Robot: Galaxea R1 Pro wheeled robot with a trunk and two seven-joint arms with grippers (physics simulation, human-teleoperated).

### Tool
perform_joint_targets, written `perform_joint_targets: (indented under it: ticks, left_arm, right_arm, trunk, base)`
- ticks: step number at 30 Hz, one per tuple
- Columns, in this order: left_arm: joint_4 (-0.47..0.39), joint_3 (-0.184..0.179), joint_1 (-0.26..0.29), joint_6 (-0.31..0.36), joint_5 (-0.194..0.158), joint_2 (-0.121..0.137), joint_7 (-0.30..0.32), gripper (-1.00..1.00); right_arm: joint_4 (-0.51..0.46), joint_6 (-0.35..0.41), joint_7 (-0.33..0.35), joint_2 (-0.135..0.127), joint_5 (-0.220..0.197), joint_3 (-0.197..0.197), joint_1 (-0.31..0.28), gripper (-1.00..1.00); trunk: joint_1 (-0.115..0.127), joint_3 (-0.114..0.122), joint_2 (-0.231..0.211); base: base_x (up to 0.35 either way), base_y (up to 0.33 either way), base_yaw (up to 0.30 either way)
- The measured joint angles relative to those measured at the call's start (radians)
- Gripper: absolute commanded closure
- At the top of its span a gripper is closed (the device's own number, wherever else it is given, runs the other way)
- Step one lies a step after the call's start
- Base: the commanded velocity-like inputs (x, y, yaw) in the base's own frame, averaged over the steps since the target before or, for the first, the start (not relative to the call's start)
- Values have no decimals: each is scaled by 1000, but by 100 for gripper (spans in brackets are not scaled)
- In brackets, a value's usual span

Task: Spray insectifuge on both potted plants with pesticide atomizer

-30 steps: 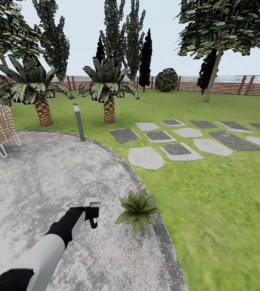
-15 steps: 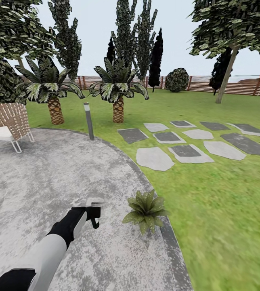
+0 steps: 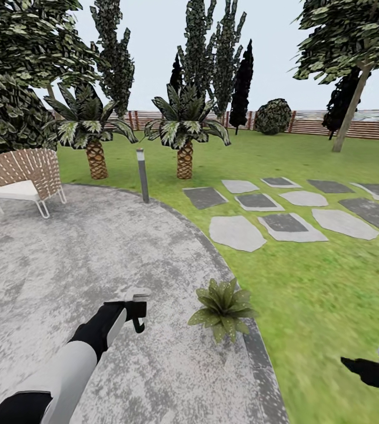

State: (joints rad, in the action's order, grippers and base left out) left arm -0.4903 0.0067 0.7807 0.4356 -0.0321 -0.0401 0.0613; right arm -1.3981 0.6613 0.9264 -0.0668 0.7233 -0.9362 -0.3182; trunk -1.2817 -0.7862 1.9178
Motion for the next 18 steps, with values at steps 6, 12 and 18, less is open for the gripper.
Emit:
perform_joint_targets:
  ticks: [6,12,18]
  left_arm:
    - [-87,-1,0,7,-1,-1,0,100]
    - [-121,-3,0,59,-2,-7,0,100]
    - [-122,-4,0,62,-2,-10,0,100]
  right_arm:
    - [-84,344,-405,137,-8,545,-13,-100]
    - [-90,339,-577,167,-26,606,-13,-100]
    - [-87,88,-922,170,-336,642,-12,-100]
  trunk:
    - [0,0,0]
    - [0,0,0]
    - [0,0,0]
  base:
    - [0,0,0]
    - [0,0,0]
    - [0,0,0]
